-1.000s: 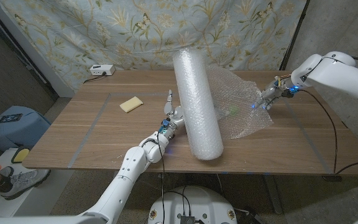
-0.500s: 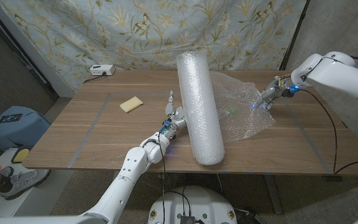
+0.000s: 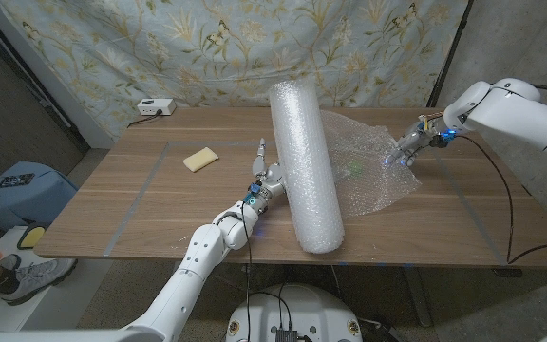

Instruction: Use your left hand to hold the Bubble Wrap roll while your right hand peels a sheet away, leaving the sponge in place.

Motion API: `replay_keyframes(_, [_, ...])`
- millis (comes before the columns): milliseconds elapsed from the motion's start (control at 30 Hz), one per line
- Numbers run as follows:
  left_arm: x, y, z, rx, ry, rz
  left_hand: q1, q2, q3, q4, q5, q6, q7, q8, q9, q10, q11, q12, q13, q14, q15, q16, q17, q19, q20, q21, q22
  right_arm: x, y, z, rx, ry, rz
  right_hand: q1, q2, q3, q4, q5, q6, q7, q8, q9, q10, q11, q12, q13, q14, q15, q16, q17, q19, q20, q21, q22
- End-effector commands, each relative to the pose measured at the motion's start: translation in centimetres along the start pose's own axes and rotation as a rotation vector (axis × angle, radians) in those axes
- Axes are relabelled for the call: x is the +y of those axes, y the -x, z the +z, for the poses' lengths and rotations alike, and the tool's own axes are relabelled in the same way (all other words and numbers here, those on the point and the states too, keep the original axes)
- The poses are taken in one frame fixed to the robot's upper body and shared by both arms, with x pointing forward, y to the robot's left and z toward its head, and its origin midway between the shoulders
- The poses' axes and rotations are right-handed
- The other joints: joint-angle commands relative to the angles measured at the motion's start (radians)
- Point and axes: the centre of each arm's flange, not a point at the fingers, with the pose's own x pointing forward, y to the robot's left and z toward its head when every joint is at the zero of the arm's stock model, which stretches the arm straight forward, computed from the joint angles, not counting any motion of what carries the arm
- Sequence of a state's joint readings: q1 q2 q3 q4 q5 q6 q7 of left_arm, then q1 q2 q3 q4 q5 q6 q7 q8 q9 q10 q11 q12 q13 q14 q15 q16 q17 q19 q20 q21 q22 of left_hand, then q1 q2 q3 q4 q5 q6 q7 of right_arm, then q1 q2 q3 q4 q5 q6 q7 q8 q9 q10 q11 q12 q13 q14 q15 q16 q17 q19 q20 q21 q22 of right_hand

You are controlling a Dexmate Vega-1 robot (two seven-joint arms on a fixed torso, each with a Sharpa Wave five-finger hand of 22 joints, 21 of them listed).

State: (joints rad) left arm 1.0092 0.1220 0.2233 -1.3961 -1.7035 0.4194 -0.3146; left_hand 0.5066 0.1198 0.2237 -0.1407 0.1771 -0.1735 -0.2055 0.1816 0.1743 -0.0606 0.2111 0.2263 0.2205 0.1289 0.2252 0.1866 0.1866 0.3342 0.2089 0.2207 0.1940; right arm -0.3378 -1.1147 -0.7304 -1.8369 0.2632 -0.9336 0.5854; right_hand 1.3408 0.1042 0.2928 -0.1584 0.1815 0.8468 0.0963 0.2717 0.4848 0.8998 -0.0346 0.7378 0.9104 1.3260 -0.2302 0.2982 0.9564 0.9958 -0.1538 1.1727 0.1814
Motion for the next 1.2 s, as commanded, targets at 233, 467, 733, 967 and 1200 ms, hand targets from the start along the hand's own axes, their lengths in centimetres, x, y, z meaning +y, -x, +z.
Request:
replay_keyframes(233, [-0.3, 1.1, 1.0, -0.016, -0.027, 0.008, 0.013, 0.005, 0.014, -0.002, -0.001, -0.018, -0.012, 0.005, 0.003, 0.010, -0.006, 0.011, 0.006, 0.009, -0.002, 0.002, 0.002, 0.009, 0.004, 0.005, 0.003, 0.7, -0.2, 0.7, -0.002, 0.010, 0.005, 0.003, -0.007, 0.007, -0.001, 0.005, 0.009, 0.000, -0.003, 0.006, 0.008, -0.001, -0.004, 0.007, 0.013, 0.001, -0.004, 0.005, -0.005, -0.058, 0.012, 0.000])
replay_keyframes(467, [-1.0, 1.9, 2.1, -0.008, -0.040, 0.008, 0.015, 0.006, 0.016, -0.002, -0.001, -0.014, -0.012, 0.005, 0.003, 0.011, -0.008, 0.011, 0.007, 0.010, -0.001, 0.003, 0.002, 0.009, 0.005, 0.005, 0.003, 1.6, -0.2, 1.6, -0.005, 0.006, 0.005, 0.004, -0.008, 0.008, -0.002, 0.005, 0.010, 0.002, -0.005, 0.005, 0.010, -0.003, -0.006, 0.007, 0.013, 0.000, -0.004, 0.006, -0.006, -0.058, 0.015, -0.001])
replay_keyframes(733, [-1.1, 2.9, 3.5, -0.002, -0.041, 0.016, 0.016, 0.006, 0.018, -0.002, -0.001, -0.011, -0.012, 0.005, 0.003, 0.012, -0.007, 0.011, 0.007, 0.010, -0.001, 0.002, 0.002, 0.009, 0.005, 0.005, 0.003, 2.6, -0.6, 2.4, 0.006, 0.005, 0.010, 0.003, -0.007, 0.009, -0.001, 0.005, 0.009, 0.002, -0.008, 0.005, 0.012, -0.001, -0.007, 0.010, 0.011, 0.001, -0.007, 0.004, -0.010, -0.058, 0.021, -0.001])
replay_keyframes(967, [-0.8, 3.3, 3.7, -0.012, -0.043, 0.030, 0.017, 0.006, 0.020, -0.002, -0.001, -0.009, -0.012, 0.005, 0.003, 0.011, -0.008, 0.011, 0.007, 0.010, -0.001, 0.002, 0.002, 0.009, 0.005, 0.005, 0.003, 2.5, -1.1, 2.7, 0.010, 0.008, 0.016, 0.003, -0.008, 0.010, -0.001, 0.005, 0.009, 0.001, -0.009, 0.005, 0.009, -0.001, -0.010, 0.011, 0.011, 0.000, -0.008, 0.005, -0.013, -0.058, 0.023, -0.001])
replay_keyframes(1200, [-0.7, 2.9, 3.9, -0.022, -0.050, 0.019, 0.018, 0.007, 0.021, -0.001, -0.001, -0.008, -0.012, 0.005, 0.003, 0.010, -0.008, 0.011, 0.008, 0.011, -0.001, 0.002, 0.002, 0.009, 0.005, 0.005, 0.003, 1.8, -1.3, 3.0, 0.013, 0.015, 0.014, 0.002, -0.007, 0.011, 0.000, 0.005, 0.010, 0.000, -0.010, 0.007, 0.009, -0.002, -0.014, 0.010, 0.011, 0.002, -0.009, 0.005, -0.016, -0.058, 0.027, -0.002])
